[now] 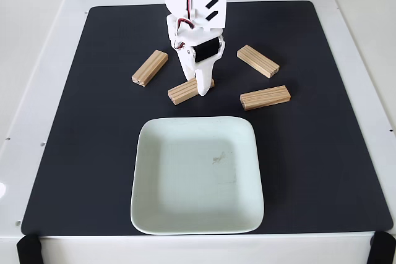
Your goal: Pick up the wooden block and place them on the plate.
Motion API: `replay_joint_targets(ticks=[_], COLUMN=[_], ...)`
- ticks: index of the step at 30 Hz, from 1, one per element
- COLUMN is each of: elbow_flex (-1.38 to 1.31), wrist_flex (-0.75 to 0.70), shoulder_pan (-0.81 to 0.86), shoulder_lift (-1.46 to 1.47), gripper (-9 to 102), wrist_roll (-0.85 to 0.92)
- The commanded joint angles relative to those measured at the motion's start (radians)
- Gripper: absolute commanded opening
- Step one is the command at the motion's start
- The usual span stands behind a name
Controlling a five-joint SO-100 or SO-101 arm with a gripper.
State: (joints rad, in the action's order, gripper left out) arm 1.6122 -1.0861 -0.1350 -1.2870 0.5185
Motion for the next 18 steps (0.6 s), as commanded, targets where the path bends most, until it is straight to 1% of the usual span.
replay_joint_targets(ticks=[1, 6, 10, 15, 18], elbow_flex=[-0.011, -0.005, -0.029, -0.19, -0.321], wrist_flex=[0.051, 0.127, 0.135, 0.146, 0.209], shoulder_pan=[0.002, -0.023, -0.052, -0.055, -0.055], shoulder_lift=[-0.083, -0.354, -0.505, -0.495, -0.391], gripper=[0, 0, 0, 0, 0], wrist_roll=[-0.002, -0.114, -0.195, -0.348, -0.465])
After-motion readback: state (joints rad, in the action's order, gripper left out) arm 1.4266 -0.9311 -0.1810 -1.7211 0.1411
